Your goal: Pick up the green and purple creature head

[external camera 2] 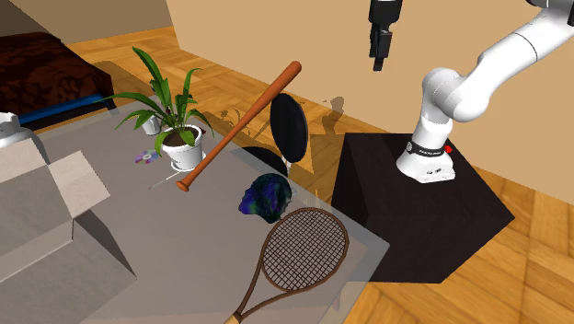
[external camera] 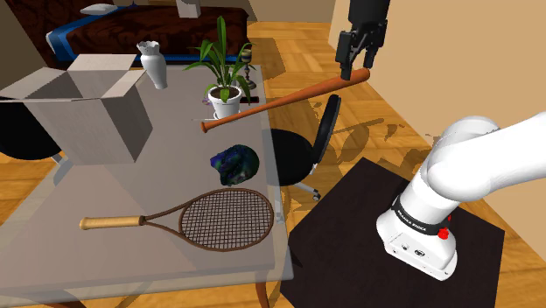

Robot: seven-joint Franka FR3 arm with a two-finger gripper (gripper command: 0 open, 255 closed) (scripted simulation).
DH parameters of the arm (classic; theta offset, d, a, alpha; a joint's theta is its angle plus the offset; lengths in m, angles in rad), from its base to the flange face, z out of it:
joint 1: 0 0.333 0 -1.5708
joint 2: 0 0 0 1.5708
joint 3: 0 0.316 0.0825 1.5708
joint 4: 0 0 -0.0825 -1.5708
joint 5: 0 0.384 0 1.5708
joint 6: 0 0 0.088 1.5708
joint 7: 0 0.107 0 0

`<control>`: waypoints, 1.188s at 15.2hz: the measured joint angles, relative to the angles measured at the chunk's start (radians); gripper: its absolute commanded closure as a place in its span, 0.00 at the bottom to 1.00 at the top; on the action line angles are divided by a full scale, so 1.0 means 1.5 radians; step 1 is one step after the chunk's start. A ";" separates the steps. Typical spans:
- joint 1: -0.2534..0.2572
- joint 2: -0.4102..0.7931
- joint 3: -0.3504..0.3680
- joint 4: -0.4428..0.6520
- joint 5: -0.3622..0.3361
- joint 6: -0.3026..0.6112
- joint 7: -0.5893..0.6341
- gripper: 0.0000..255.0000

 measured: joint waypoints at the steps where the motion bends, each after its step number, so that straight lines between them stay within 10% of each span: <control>1: 0.000 0.000 0.000 0.000 0.000 0.000 0.000 0.00; 18: -0.039 0.128 0.225 -0.169 0.175 0.386 0.415 0.00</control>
